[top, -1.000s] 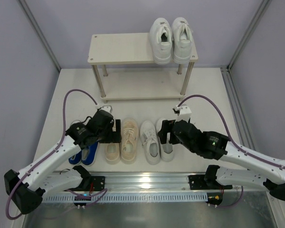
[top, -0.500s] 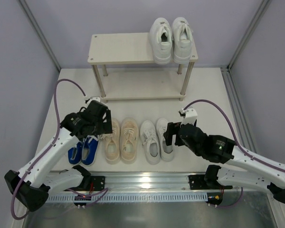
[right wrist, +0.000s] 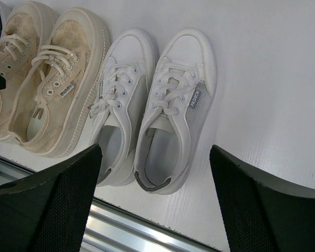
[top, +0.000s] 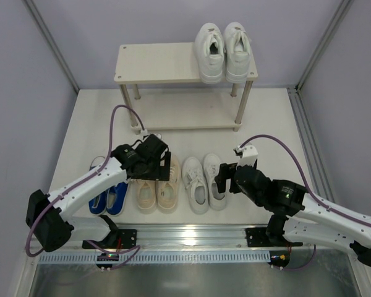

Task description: Place and organize the shoes onto the shoe shelf

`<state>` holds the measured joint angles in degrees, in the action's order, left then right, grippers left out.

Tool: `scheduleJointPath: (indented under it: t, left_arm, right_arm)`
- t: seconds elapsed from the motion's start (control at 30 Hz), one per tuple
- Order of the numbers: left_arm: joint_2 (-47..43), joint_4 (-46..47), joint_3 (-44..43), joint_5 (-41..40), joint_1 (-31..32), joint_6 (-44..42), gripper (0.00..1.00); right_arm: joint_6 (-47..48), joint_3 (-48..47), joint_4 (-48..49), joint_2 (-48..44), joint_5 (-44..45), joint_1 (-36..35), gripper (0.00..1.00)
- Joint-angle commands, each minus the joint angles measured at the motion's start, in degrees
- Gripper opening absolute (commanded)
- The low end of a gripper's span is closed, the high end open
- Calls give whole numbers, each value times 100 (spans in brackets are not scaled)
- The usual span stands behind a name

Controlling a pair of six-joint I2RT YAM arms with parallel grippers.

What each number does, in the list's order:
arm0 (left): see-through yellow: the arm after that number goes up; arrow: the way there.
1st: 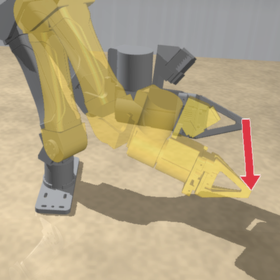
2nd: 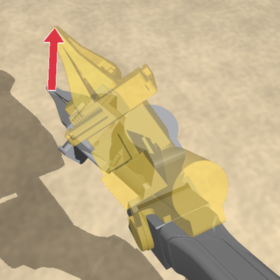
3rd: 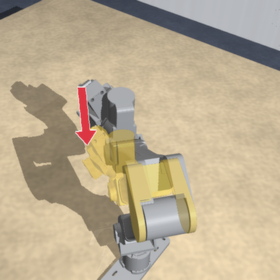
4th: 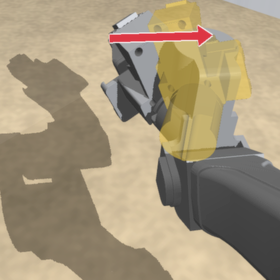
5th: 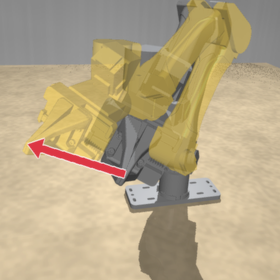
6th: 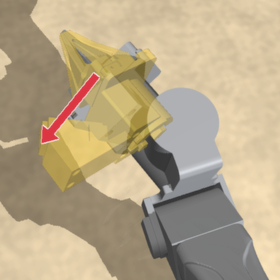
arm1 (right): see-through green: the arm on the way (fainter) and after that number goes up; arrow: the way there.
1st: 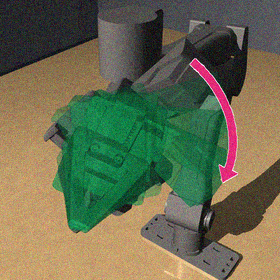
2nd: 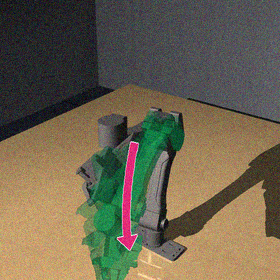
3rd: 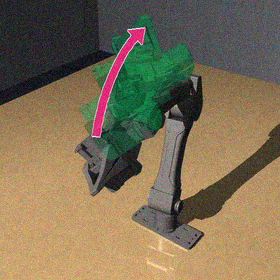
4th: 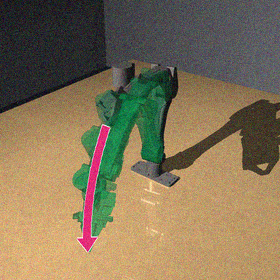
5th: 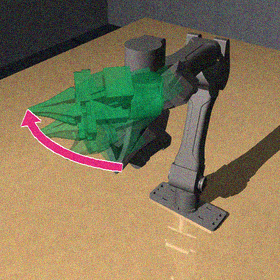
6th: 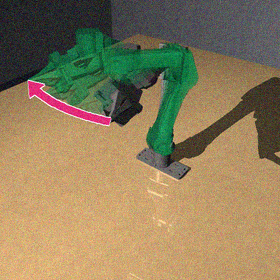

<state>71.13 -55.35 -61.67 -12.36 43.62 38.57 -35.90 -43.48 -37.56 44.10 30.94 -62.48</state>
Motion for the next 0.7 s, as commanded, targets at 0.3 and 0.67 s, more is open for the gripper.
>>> scheduleJointPath:
  t: [0.3, 0.67]
  left_arm:
    - [287, 727, 937, -109, 305, 749, 87]
    - [568, 1492, 1201, 23, 630, 872, 79]
  right_arm:
    - [-66, -151, -41, 108, 220, -19, 85]
    - [-110, -195, -6, 363, 193, -19, 85]
